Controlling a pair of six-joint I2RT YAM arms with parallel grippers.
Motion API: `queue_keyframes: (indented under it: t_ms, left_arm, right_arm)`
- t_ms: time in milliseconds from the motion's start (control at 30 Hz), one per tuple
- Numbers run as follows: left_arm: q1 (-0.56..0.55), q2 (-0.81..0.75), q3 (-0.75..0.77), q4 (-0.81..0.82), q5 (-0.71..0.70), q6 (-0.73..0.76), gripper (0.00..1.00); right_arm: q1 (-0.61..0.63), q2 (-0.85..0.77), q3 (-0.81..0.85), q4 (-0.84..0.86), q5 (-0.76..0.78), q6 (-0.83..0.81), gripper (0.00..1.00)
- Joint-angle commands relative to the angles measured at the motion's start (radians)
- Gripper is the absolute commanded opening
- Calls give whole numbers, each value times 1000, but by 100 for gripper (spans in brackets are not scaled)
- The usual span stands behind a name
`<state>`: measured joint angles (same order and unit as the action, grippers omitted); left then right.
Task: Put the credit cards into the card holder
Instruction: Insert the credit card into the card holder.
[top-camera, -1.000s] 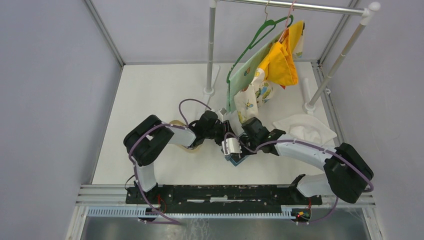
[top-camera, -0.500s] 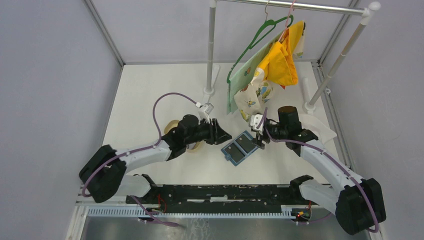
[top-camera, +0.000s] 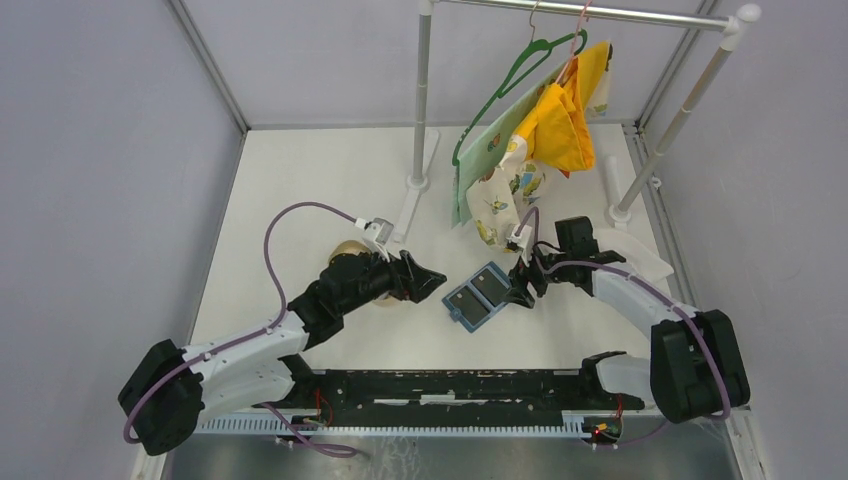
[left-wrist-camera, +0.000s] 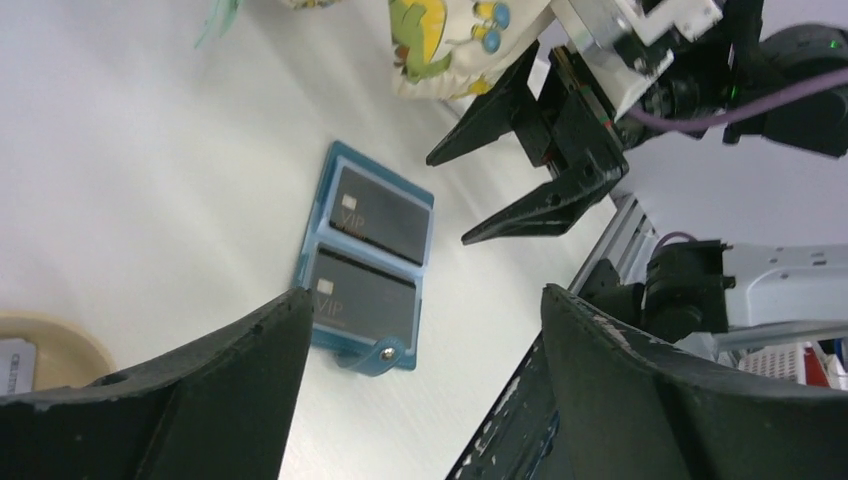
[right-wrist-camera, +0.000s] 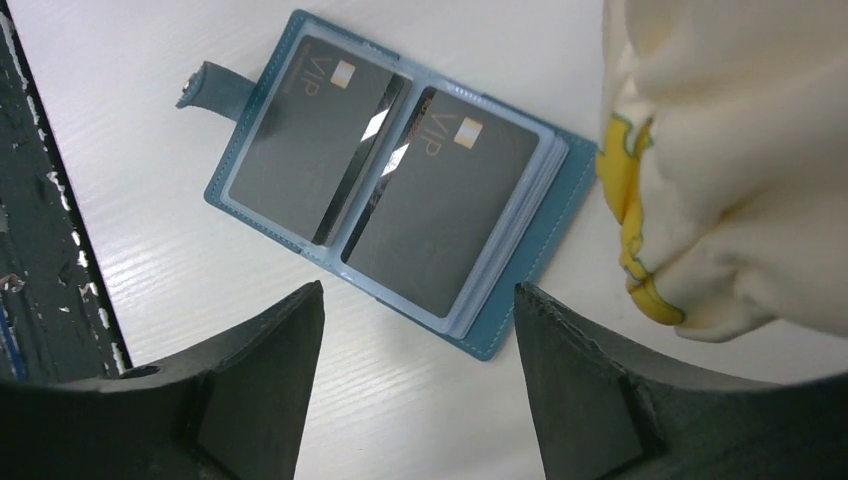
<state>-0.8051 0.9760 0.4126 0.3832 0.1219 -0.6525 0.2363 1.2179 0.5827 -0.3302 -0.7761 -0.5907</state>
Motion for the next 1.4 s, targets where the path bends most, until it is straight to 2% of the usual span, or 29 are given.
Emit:
queue_keyframes:
  t_ms: [0,233,300,533,667,867,1167,1367]
  left_arm:
    - [-3,9,-84,130,60,-55,83]
    - [-50,108,-128,277,49,-116,48]
    - [-77,158,-95,279,28,-104,43]
    - [-170,341,23,220,-97,-68,35]
    - [-190,465,131,123,-163,-56,27]
    - [-195,631,258,30,-199,-54,24]
    - [-197,723,332,-18,-196,-44,21]
    - [-196,753,348,-32,-201,-38,18]
  right_arm:
    - [-3,75,29,32,7,112,74]
    - [-8,138,36,81,34,210,66]
    - [-8,153,40,83,38,220,63]
    - [-8,197,49,87,41,241,57]
    - [-9,197,52,84,26,244,53]
    - [-27,163,39,93,-10,258,53]
    - [-50,139,31,102,-30,273,54]
    - [-50,188,32,94,-67,282,52]
